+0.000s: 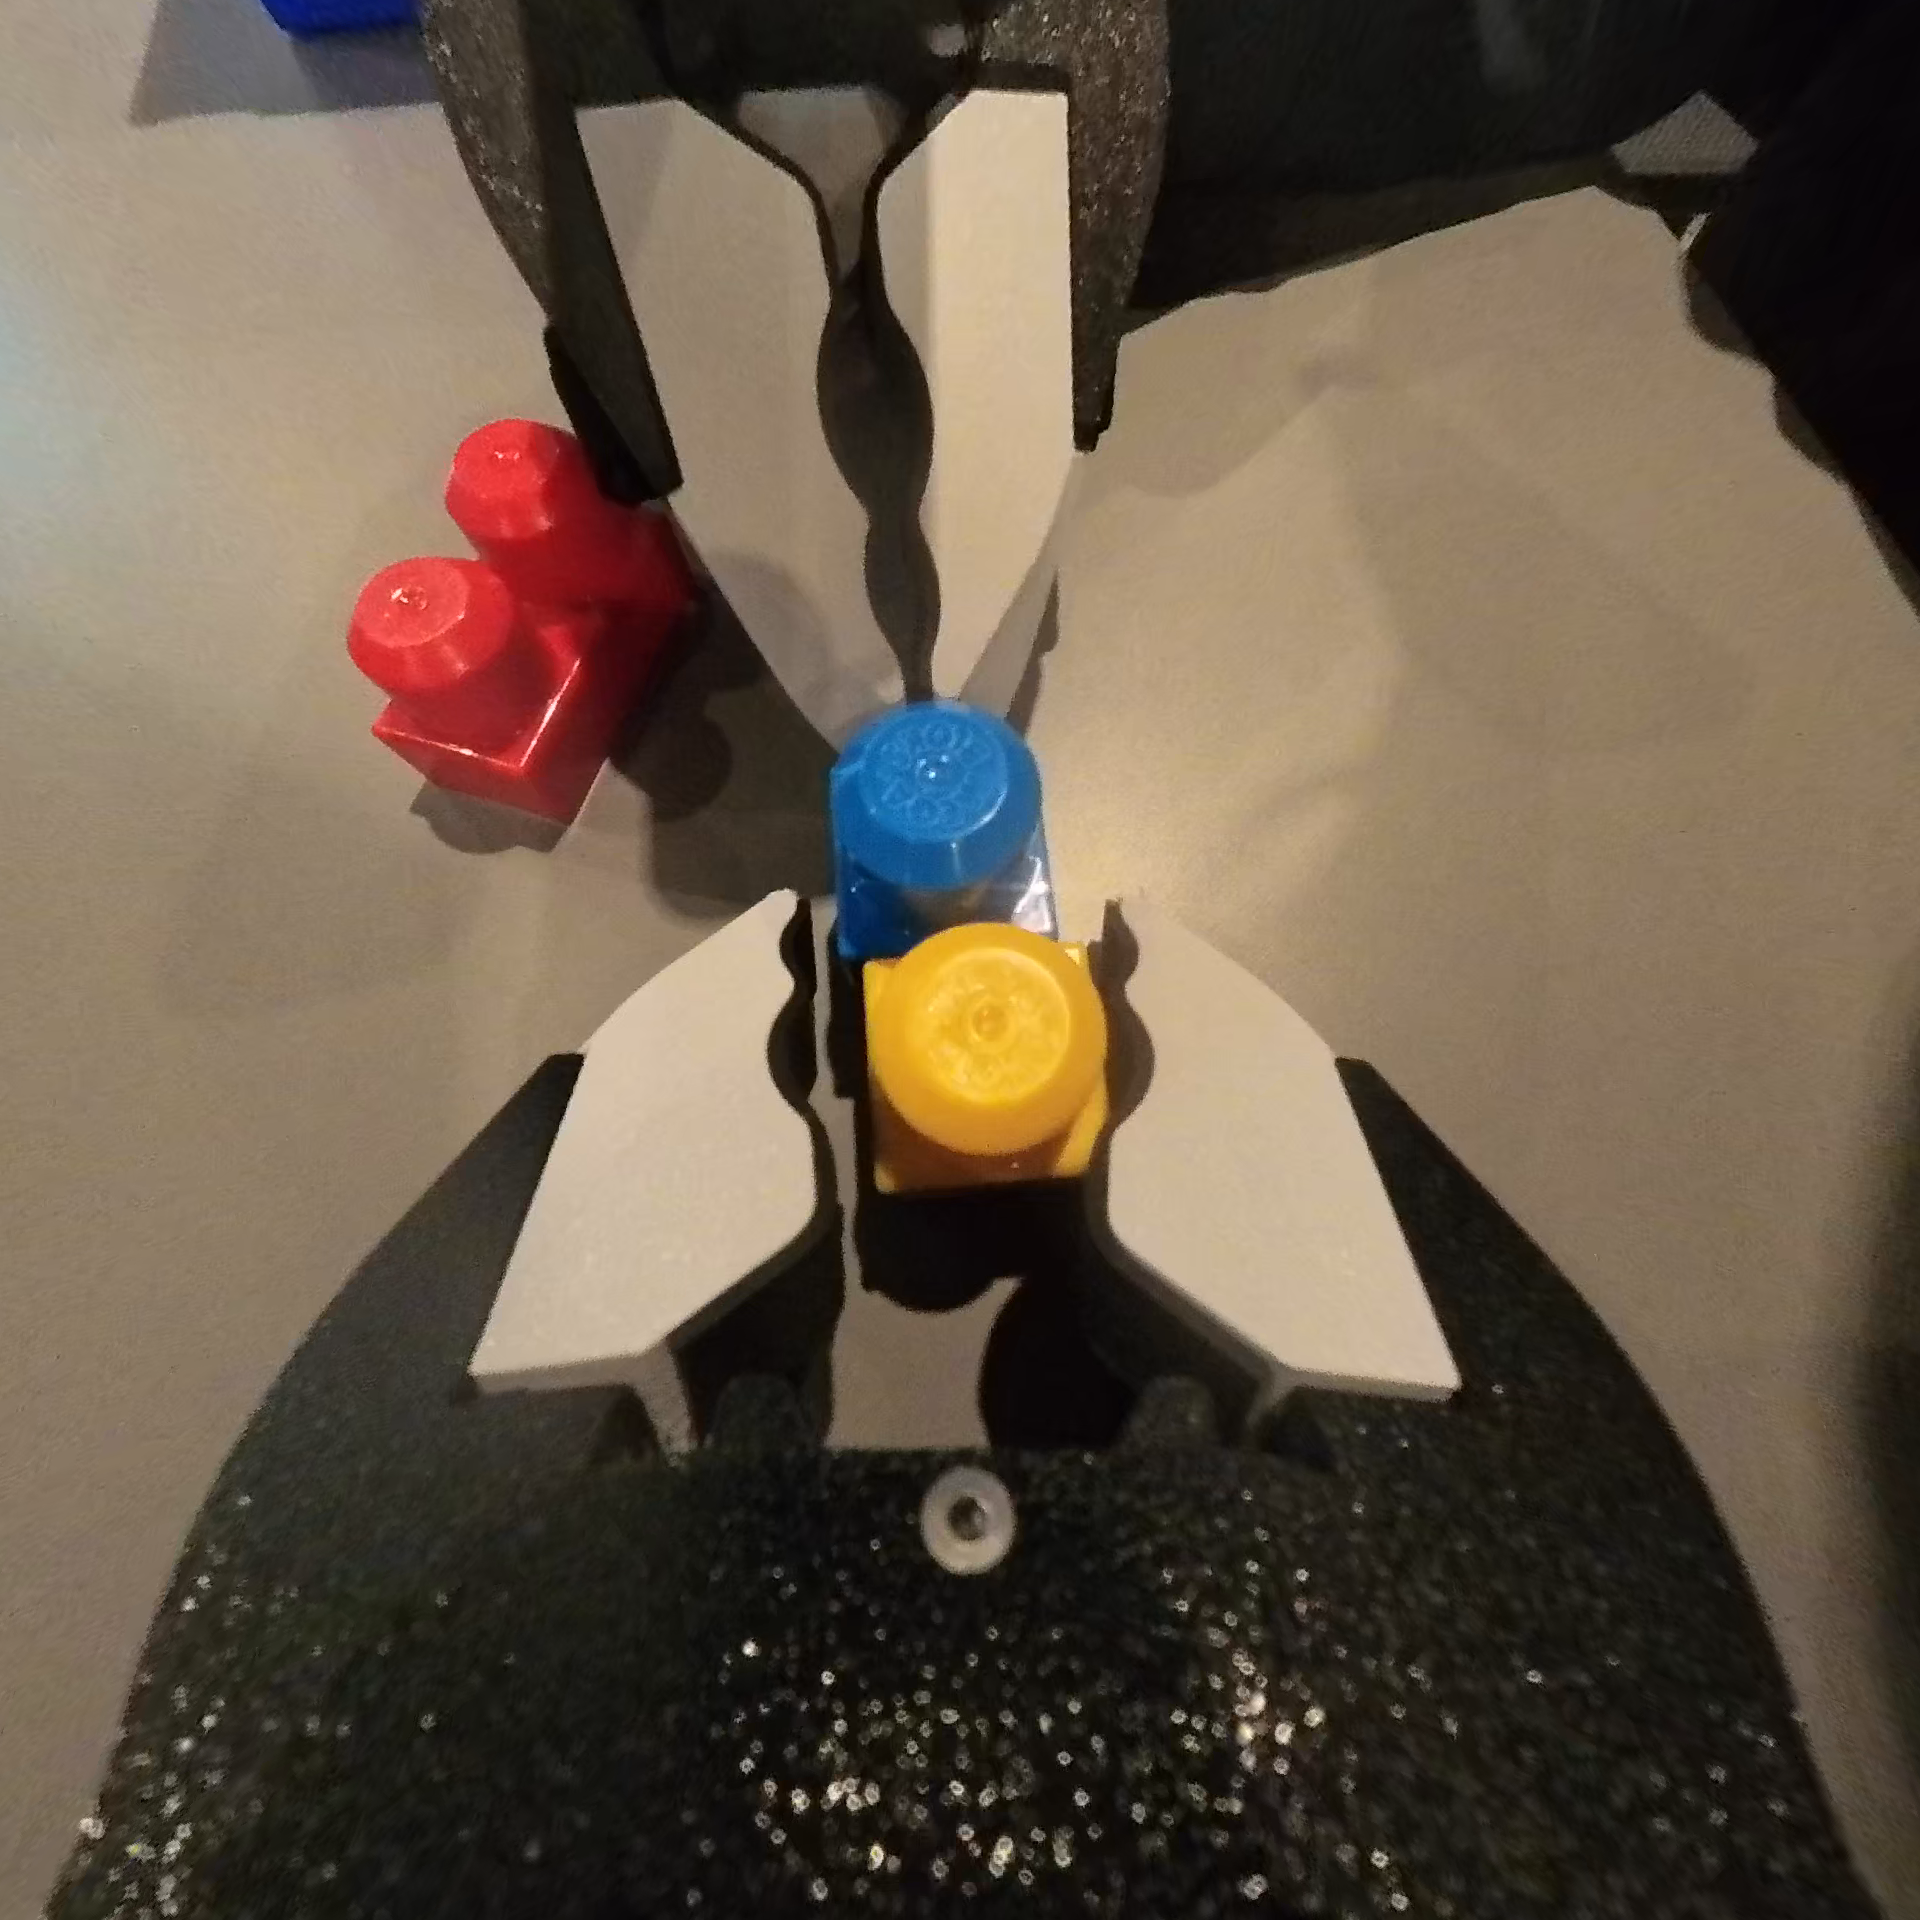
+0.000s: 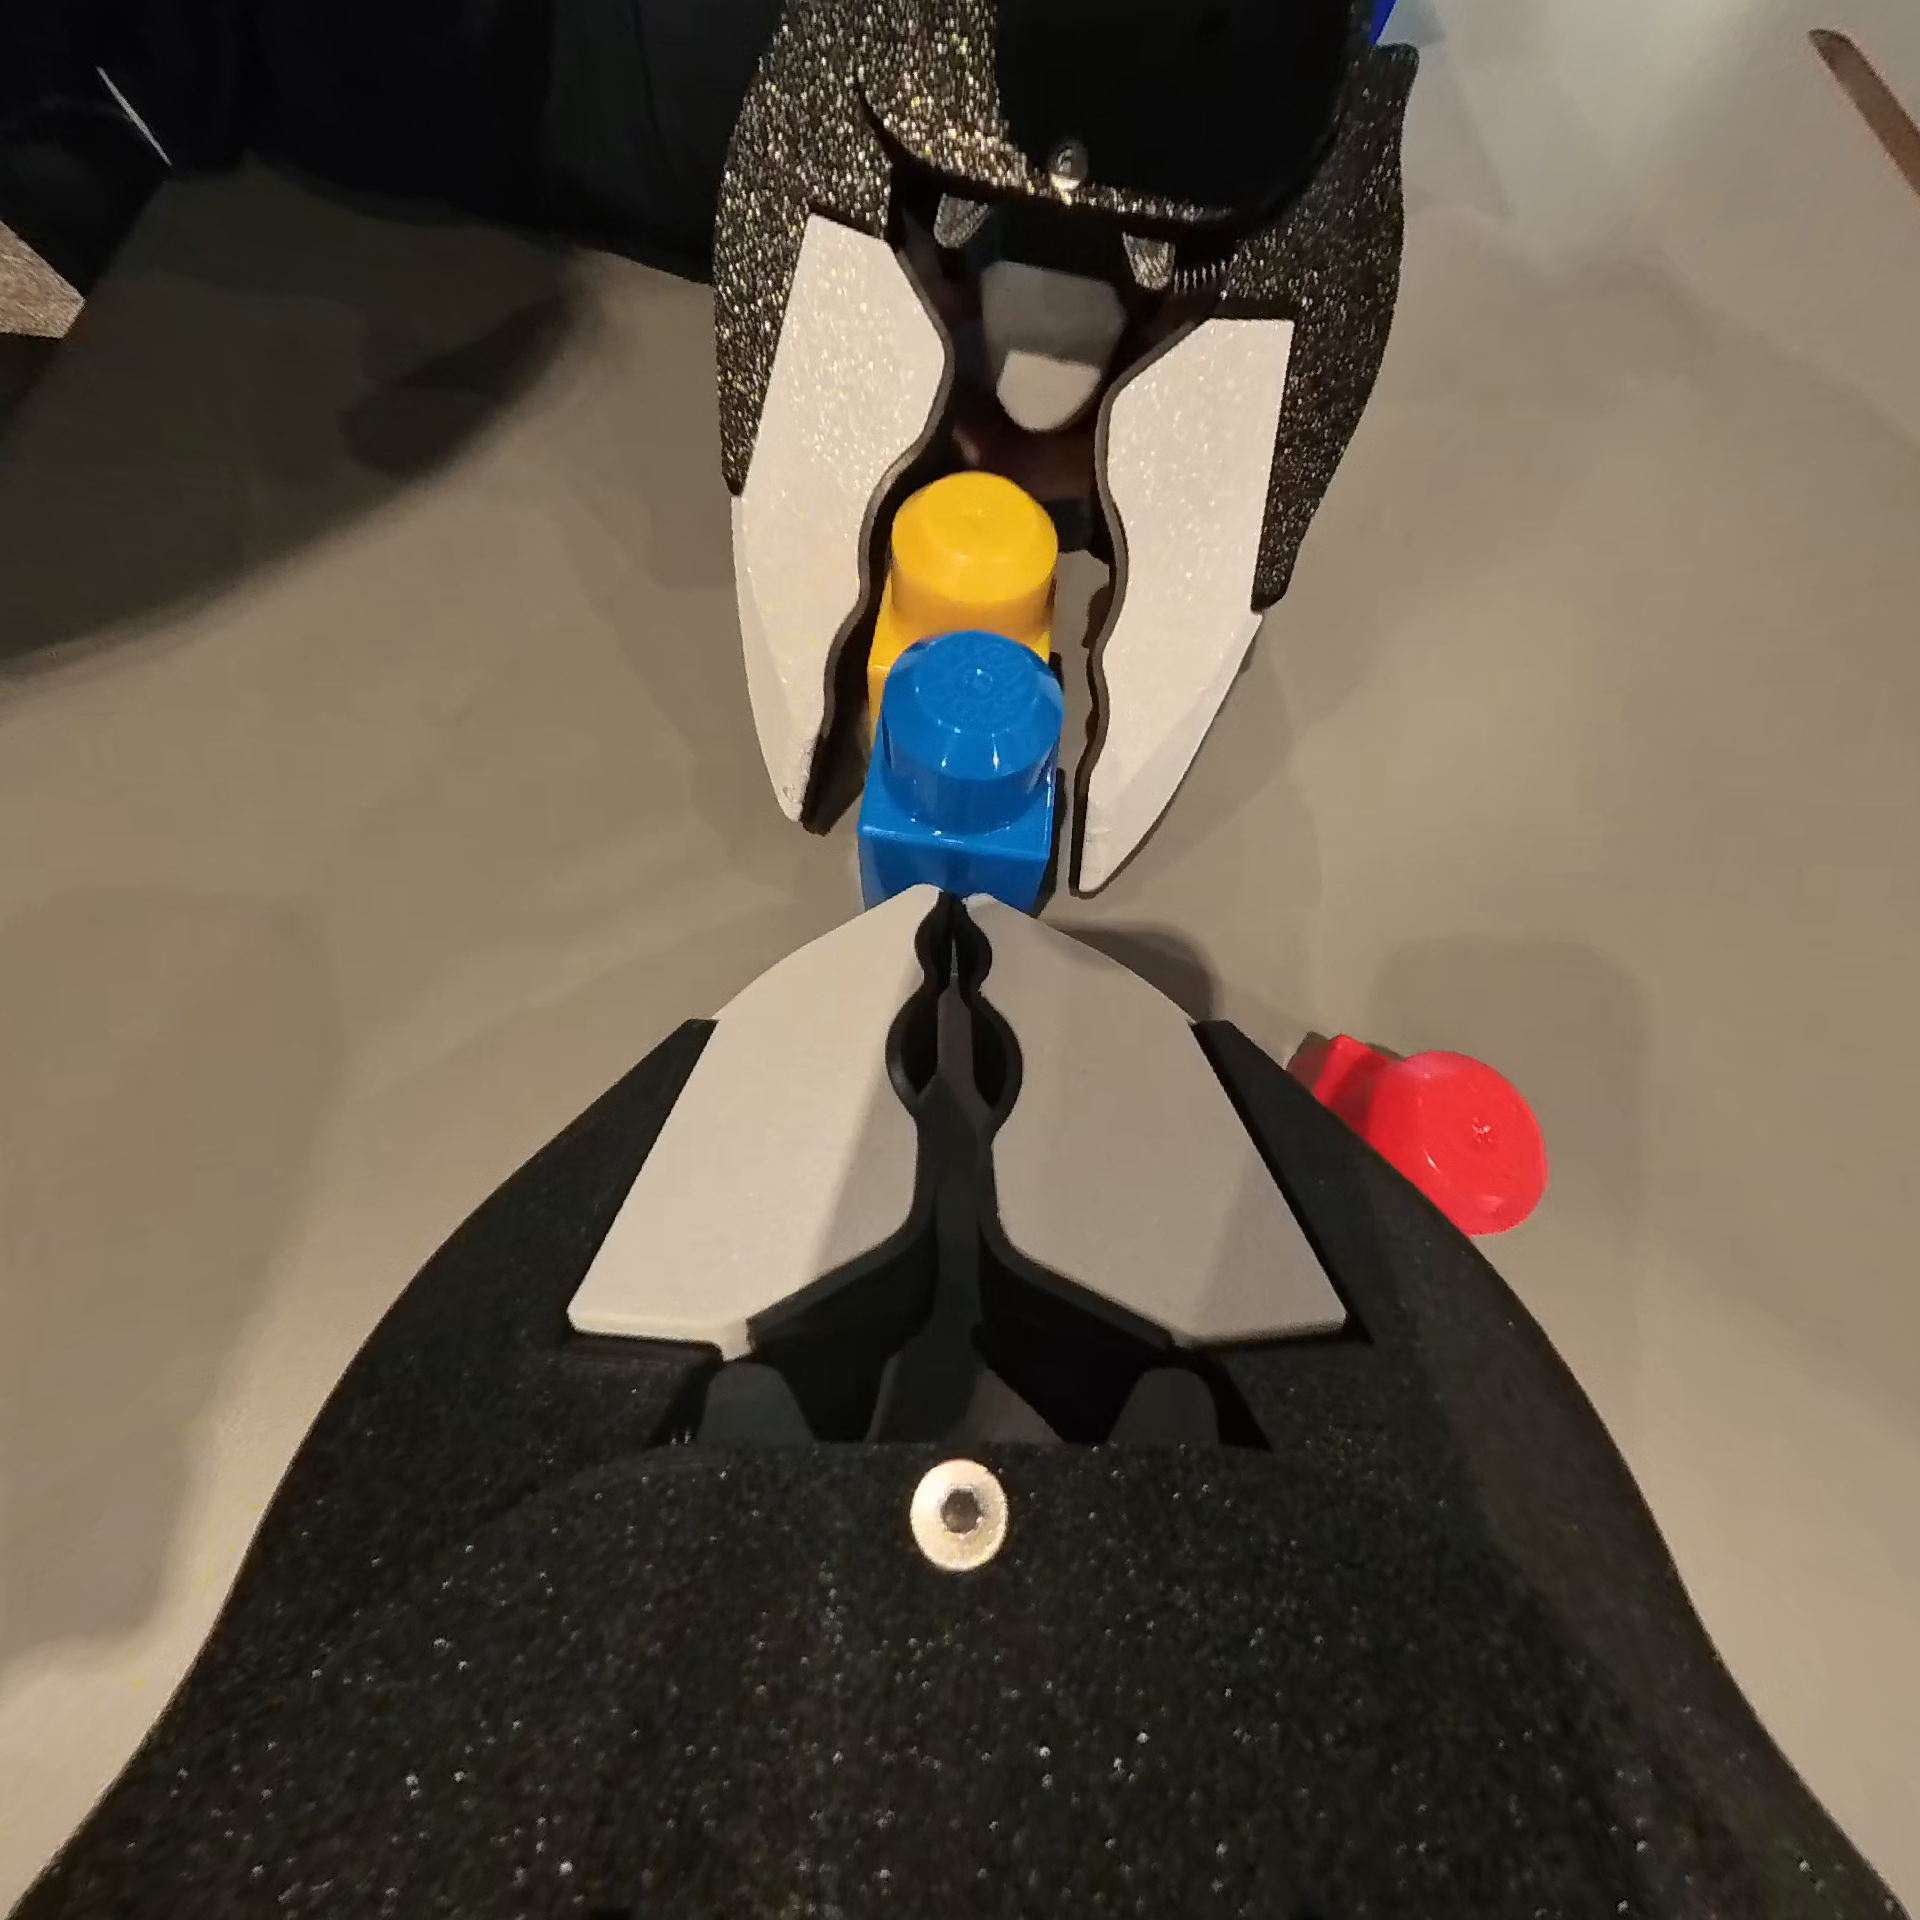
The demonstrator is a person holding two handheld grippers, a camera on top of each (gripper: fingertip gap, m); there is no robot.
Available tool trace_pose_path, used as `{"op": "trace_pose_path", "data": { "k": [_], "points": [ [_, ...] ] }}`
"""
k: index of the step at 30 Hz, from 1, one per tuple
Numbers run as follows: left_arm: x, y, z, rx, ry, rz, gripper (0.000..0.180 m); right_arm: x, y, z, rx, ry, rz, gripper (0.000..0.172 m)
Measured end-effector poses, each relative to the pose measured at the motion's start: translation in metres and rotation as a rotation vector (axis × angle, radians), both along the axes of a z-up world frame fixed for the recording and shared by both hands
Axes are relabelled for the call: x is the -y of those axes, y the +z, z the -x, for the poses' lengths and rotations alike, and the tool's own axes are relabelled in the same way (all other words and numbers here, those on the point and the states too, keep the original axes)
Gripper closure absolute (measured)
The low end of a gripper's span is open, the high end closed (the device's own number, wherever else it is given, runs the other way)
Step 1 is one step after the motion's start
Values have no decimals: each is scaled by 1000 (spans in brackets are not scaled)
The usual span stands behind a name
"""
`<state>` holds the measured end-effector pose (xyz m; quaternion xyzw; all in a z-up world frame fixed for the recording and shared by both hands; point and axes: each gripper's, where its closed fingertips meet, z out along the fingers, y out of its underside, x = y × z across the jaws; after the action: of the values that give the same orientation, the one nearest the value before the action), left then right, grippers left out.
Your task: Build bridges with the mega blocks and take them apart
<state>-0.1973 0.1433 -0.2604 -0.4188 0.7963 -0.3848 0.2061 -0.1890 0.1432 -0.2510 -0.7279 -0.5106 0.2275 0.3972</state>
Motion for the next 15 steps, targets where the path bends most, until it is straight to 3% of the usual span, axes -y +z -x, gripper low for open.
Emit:
{"op": "trace_pose_path", "data": {
  "k": [1, 15],
  "points": [
    [0, 0, 0, -2, 2, 2, 129, 0, 0, 1, -2, 2, 0, 171],
    [-1, 0, 0, 0, 6, 7, 139, -2, 1, 4, -2, -1, -24, 171]
  ]
}}
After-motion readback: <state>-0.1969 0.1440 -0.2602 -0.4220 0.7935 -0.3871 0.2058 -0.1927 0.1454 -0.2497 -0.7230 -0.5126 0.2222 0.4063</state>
